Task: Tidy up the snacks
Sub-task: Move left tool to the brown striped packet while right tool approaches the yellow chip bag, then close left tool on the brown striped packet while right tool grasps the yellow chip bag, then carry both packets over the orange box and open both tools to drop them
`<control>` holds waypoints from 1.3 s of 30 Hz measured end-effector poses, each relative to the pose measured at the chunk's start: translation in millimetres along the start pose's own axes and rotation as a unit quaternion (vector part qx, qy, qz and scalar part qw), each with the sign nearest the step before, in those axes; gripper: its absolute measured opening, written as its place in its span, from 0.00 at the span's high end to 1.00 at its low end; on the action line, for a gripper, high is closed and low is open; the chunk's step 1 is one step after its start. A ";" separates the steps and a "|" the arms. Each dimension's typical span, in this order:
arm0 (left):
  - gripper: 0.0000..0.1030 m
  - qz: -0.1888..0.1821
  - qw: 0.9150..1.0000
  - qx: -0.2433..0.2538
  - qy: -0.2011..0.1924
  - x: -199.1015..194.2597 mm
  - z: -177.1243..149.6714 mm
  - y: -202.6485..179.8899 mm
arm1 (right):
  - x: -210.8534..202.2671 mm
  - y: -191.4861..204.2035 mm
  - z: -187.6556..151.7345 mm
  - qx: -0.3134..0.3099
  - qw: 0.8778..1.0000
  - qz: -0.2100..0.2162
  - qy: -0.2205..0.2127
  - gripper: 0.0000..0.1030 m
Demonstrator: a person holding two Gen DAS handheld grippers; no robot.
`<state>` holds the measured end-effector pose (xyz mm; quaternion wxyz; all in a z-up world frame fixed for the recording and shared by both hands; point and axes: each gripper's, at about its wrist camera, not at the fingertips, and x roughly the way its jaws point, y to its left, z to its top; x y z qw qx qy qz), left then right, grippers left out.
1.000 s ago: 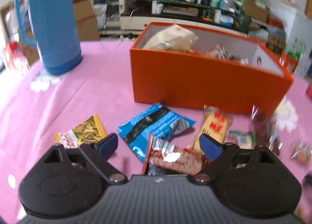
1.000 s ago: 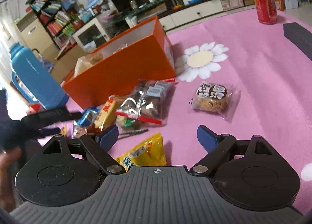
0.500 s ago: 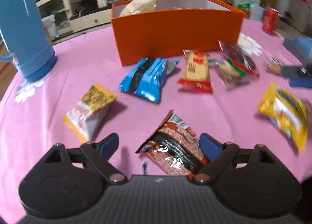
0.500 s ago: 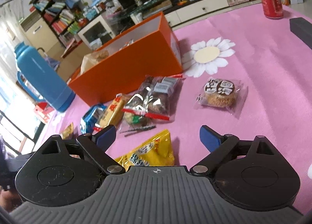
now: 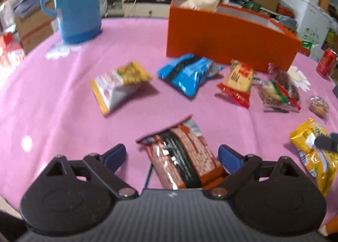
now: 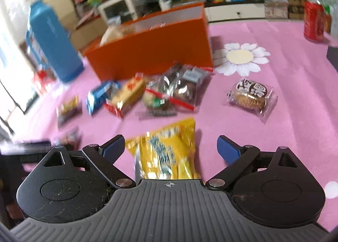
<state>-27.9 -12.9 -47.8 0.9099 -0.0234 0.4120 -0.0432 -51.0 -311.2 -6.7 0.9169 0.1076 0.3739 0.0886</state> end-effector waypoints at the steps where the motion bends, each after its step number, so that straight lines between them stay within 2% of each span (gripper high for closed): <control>1: 0.09 0.008 1.000 0.009 -0.007 0.0 -1.6 -3.0 | 2.2 2.0 -3.7 -0.013 1.000 -0.008 0.008 0.18; 4: 0.13 0.011 0.999 0.044 -0.006 2.1 -0.9 -5.2 | 12.9 1.6 -10.1 -0.022 0.999 -0.010 0.034 0.18; 6: 0.14 0.018 0.997 0.072 -0.006 2.4 4.2 -0.9 | 14.9 6.2 -10.6 -0.041 0.998 -0.015 0.033 0.21; 10: 0.14 0.045 0.995 0.089 0.005 10.4 18.0 18.2 | 20.0 13.4 -12.5 -0.072 0.996 -0.034 0.036 0.21; 12: 0.13 0.046 0.995 0.083 0.010 10.3 19.5 25.6 | 21.3 17.1 -13.8 -0.086 0.995 -0.042 0.038 0.21; 14: 0.07 0.044 0.997 0.068 0.015 10.2 16.8 28.2 | 22.4 20.7 -14.4 -0.097 0.993 -0.048 0.040 0.20; 30: 0.07 0.028 0.999 0.037 0.012 6.7 5.0 21.4 | 26.4 34.6 -15.9 -0.126 0.989 -0.055 0.056 0.22; 31: 0.13 0.024 0.999 0.036 0.011 5.9 5.0 21.7 | 26.8 34.9 -15.6 -0.125 0.989 -0.055 0.054 0.25; 32: 0.31 0.014 0.999 0.035 0.009 3.9 5.4 22.4 | 26.0 35.7 -15.2 -0.127 0.989 -0.054 0.051 0.39; 33: 0.42 0.004 0.999 0.034 0.006 0.7 6.3 22.6 | 24.0 36.4 -14.5 -0.128 0.989 -0.052 0.046 0.60; 34: 0.56 -0.003 0.999 0.037 0.006 -1.4 7.5 22.7 | 22.1 36.9 -13.6 -0.126 0.990 -0.052 0.043 0.62; 36: 0.57 -0.022 0.999 0.022 0.012 -4.9 9.0 28.8 | 19.8 35.7 -13.5 -0.113 0.992 -0.050 0.039 0.69; 39: 0.59 -0.060 0.998 -0.017 0.014 -13.2 12.0 41.7 | 12.0 29.7 -12.3 -0.085 0.995 -0.034 0.030 0.70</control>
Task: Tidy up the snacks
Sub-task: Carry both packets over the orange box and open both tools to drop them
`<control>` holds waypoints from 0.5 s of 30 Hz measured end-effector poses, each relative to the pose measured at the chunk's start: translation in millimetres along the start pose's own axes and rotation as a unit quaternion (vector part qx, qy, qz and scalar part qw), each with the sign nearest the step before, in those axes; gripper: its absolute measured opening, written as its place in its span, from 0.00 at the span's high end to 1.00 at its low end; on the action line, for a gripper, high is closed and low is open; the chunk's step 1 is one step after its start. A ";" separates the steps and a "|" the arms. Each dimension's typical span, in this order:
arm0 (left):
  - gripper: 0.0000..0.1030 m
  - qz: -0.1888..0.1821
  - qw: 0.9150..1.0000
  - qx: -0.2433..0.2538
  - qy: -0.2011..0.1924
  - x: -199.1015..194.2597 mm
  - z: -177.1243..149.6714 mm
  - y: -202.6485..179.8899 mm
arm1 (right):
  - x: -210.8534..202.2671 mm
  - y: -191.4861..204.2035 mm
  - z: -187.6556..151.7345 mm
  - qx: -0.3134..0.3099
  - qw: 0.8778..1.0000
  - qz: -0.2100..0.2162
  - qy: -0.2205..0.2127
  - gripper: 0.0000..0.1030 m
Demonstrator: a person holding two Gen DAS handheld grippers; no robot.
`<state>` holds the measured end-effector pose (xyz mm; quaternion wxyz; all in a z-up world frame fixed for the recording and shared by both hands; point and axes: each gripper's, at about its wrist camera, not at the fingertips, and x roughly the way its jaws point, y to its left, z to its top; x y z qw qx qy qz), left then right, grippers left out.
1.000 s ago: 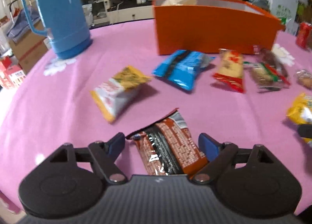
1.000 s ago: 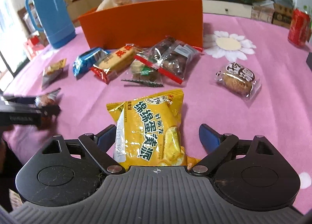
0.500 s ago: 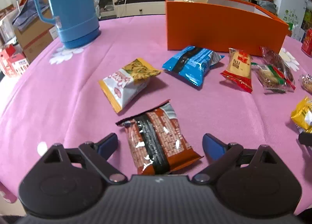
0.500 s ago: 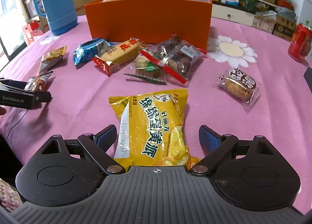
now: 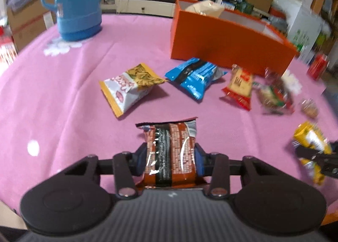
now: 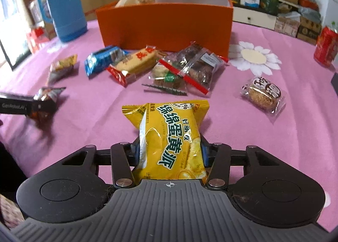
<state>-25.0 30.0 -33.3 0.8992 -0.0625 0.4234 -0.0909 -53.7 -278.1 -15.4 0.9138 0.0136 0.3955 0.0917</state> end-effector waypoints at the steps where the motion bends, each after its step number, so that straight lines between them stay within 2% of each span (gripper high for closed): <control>1: 0.59 -0.002 1.000 -0.005 -0.001 -1.4 0.8 1.7 | -2.5 -3.0 0.5 0.011 1.000 0.005 -0.005 0.70; 4: 0.59 -0.004 1.000 -0.012 -0.005 -2.8 3.9 3.5 | -9.0 -11.5 4.3 0.040 0.999 0.008 -0.024 0.70; 9: 0.59 -0.038 0.999 -0.013 -0.022 -7.1 31.1 -6.8 | -22.0 -11.2 22.6 0.067 0.994 0.013 -0.080 0.70; 12: 0.59 -0.061 0.997 -0.008 -0.041 -2.9 79.0 -18.3 | -28.6 -6.5 53.1 0.055 0.991 0.013 -0.123 0.70; 15: 0.59 -0.067 0.994 0.002 -0.087 3.3 135.1 -34.6 | -22.2 -7.5 97.8 0.044 0.988 0.016 -0.146 0.70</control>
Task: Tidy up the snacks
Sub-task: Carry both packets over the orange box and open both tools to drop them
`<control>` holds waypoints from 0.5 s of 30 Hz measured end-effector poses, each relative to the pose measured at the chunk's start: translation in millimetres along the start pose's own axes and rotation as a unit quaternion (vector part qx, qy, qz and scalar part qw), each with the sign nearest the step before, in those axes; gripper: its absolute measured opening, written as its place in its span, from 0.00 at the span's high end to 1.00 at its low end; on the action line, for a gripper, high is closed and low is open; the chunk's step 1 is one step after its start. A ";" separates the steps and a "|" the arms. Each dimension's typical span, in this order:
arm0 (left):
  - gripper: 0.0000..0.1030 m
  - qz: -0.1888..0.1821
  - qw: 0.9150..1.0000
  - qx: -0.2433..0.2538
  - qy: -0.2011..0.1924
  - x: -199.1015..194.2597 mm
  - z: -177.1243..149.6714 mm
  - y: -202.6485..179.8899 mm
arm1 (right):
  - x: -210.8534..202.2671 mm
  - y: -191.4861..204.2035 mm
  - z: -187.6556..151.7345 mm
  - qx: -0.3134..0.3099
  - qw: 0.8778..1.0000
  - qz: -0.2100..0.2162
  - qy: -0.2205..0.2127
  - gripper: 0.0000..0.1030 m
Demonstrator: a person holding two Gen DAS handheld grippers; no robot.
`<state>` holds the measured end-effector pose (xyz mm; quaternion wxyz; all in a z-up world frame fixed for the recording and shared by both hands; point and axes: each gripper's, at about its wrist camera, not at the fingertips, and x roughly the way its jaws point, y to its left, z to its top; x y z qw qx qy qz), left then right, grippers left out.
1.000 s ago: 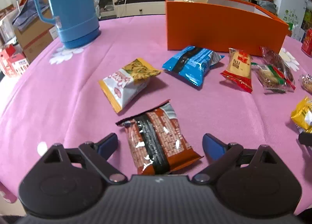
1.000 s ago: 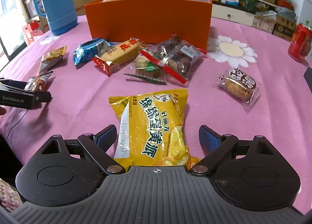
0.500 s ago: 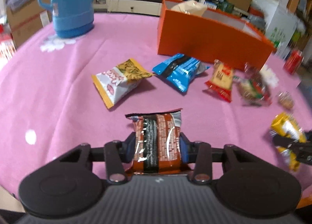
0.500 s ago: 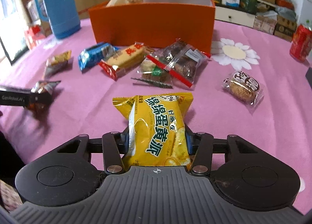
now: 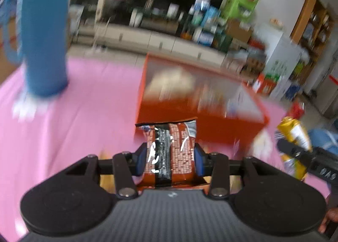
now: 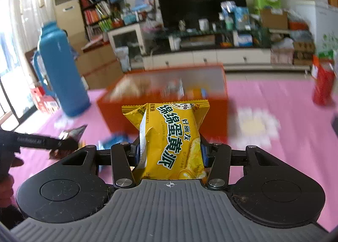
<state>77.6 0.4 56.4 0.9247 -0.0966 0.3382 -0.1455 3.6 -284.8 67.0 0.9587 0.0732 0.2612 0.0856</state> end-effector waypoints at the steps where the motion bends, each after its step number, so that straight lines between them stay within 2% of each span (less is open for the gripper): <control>1: 0.59 0.000 1.000 0.004 -0.012 6.6 13.0 -4.9 | 11.0 0.2 17.6 -0.006 1.000 -0.004 -0.011 0.70; 3: 0.59 -0.006 0.999 0.008 -0.034 28.4 41.4 -14.7 | 38.2 -3.1 48.2 -0.011 0.999 -0.013 -0.029 0.70; 6: 0.59 -0.013 0.999 0.003 -0.036 70.7 64.4 -25.9 | 83.1 -13.3 76.6 -0.002 0.999 -0.026 -0.042 0.70; 9: 0.59 -0.026 1.000 -0.002 -0.015 114.4 77.2 -35.4 | 134.7 -25.6 91.9 0.010 0.999 -0.042 -0.023 0.70; 12: 0.59 -0.035 0.999 0.024 -0.023 141.8 82.3 -51.0 | 175.6 -28.5 100.9 0.011 0.999 -0.037 -0.008 0.70; 15: 0.59 -0.014 0.998 0.052 -0.026 164.4 76.5 -58.2 | 207.9 -33.6 96.5 0.017 0.999 -0.040 0.017 0.70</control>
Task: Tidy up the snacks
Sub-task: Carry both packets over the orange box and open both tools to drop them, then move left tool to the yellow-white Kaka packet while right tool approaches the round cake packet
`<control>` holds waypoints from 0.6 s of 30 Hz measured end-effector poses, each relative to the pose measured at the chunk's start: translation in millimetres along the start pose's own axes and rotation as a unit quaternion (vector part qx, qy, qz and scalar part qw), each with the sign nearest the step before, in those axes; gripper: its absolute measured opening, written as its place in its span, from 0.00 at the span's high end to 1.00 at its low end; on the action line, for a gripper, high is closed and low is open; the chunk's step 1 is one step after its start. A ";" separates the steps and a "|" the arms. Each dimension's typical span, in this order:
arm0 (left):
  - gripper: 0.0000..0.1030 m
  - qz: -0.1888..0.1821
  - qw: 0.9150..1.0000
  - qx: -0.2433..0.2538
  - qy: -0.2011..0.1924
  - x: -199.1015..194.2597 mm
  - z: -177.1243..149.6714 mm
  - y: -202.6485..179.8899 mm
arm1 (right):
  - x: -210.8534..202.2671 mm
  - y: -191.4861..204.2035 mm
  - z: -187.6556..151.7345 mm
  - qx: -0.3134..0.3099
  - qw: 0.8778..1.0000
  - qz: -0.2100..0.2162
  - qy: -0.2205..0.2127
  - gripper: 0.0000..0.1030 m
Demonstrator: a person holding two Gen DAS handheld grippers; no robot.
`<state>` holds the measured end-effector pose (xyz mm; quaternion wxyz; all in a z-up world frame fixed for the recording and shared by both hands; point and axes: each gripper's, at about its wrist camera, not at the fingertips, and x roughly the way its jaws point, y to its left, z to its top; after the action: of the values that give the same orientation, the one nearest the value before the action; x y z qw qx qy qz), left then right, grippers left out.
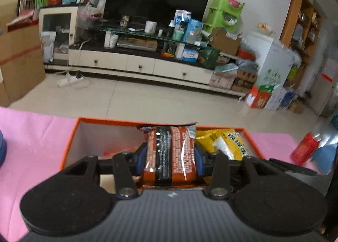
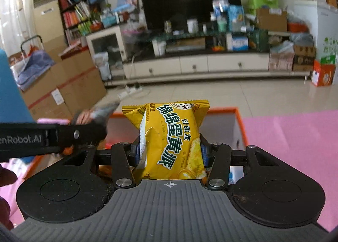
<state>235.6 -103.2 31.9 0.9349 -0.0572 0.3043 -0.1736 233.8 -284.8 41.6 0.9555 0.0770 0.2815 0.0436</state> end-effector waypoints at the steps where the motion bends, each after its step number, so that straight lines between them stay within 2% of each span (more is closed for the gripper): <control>1: 0.59 0.006 1.000 0.008 0.007 5.7 -3.4 0.4 | 7.7 -0.8 -2.5 -0.001 1.000 -0.003 0.008 0.70; 4: 0.44 0.018 1.000 0.007 0.004 14.5 -8.3 9.3 | 24.7 3.6 -8.3 -0.031 0.999 -0.023 0.034 0.67; 5: 0.44 0.018 1.000 0.003 0.004 12.8 -6.0 13.5 | 25.4 6.8 -7.7 -0.042 0.998 -0.033 0.032 0.62; 6: 0.43 0.016 1.000 -0.006 -0.003 6.9 -1.4 17.1 | 23.3 10.0 -6.6 -0.048 0.998 -0.034 0.027 0.52; 7: 0.42 0.014 1.000 -0.014 -0.013 -0.4 2.8 21.2 | 19.7 11.4 -4.9 -0.045 0.998 -0.025 0.020 0.46; 8: 0.41 0.012 0.999 -0.022 -0.029 -10.4 8.6 23.5 | 15.2 12.6 -2.2 -0.041 0.999 -0.019 0.014 0.32; 9: 0.40 0.009 0.999 -0.027 -0.045 -23.1 15.2 25.2 | 7.6 14.8 1.2 -0.043 0.999 -0.025 0.002 0.27; 11: 0.36 0.006 0.997 -0.030 -0.077 -51.4 26.7 26.0 | -11.3 20.5 7.3 -0.060 0.997 -0.036 -0.026 0.27; 13: 0.34 0.007 0.995 -0.026 -0.092 -77.2 34.4 25.7 | -38.9 27.0 14.8 -0.069 0.995 -0.037 -0.056 0.23; 15: 0.33 0.013 0.995 -0.019 -0.093 -101.8 36.6 26.4 | -68.7 30.5 18.0 -0.064 0.995 -0.025 -0.078 0.14; 18: 0.31 0.028 0.996 -0.001 -0.081 -134.2 20.2 33.7 | -111.4 30.3 10.3 -0.056 0.995 -0.007 -0.086 0.13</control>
<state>156.0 -23.5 114.7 0.9607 -0.0636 0.2296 -0.1423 144.9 -270.3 114.5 0.9792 0.0253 0.1961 0.0457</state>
